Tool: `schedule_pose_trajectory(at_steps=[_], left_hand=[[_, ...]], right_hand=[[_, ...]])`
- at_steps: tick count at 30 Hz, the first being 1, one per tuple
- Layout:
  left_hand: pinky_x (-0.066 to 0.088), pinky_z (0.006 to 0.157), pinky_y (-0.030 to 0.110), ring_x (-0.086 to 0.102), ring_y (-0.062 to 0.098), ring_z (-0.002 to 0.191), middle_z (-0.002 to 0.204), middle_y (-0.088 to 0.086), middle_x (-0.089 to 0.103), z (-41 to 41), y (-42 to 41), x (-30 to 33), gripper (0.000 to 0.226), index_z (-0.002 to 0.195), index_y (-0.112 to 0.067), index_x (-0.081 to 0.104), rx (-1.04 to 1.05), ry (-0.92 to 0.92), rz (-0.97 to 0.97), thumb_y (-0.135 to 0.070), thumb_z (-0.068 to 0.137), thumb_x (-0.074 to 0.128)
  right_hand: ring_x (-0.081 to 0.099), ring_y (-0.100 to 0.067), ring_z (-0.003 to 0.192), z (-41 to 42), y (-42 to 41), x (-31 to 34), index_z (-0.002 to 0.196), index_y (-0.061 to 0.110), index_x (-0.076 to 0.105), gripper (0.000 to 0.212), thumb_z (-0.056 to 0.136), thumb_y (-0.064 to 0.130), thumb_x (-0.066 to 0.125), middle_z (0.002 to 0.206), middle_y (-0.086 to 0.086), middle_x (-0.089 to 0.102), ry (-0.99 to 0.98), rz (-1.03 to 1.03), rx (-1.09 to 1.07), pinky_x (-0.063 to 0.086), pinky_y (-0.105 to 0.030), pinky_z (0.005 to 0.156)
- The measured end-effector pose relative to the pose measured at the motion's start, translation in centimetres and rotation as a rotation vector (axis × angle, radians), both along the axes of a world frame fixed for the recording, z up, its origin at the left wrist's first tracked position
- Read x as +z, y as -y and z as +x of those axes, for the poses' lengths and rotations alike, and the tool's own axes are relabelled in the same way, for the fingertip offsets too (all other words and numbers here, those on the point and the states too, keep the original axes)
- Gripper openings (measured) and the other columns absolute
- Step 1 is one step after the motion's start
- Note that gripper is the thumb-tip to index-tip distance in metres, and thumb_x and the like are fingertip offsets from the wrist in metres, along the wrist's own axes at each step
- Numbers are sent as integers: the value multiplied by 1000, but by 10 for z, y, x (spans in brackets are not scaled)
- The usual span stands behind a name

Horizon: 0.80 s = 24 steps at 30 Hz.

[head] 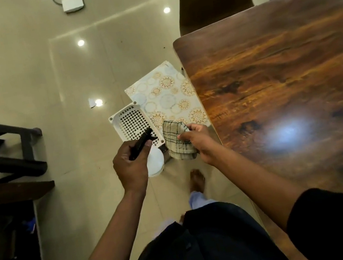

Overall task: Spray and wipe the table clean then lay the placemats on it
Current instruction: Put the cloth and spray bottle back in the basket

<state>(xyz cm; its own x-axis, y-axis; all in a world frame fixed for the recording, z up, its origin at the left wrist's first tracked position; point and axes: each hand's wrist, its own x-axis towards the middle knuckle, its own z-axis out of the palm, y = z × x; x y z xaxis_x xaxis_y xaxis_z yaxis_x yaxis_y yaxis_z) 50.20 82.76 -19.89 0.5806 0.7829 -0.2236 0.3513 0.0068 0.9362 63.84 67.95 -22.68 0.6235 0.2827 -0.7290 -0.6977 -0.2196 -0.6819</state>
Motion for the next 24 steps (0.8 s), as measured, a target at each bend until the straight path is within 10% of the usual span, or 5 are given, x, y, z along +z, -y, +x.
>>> schedule_pose_trajectory(at_steps=[8,15,24], left_hand=[[54,75,35,74,16,87,88,-13,77,50,-39,-41,15,96,-26,80,28,-300,218,-36,84,83],[49,84,34,74,27,103,107,1,81,85,-72,-86,18,108,-23,79,-145,-478,311,-26,90,80],[39,81,27,73,28,106,108,3,81,95,-99,-137,18,109,-22,79,-270,-536,256,-23,91,80]], right_hand=[[74,-11,68,49,-40,-37,117,15,68,32,88,3,70,93,-3,76,-20,-123,96,55,-26,52],[72,-20,93,67,-70,-62,141,16,54,58,87,11,74,127,-4,68,-9,-243,116,61,-44,87],[67,-13,87,75,-93,-86,143,14,53,57,90,10,74,115,3,59,-17,-315,131,58,-35,85]])
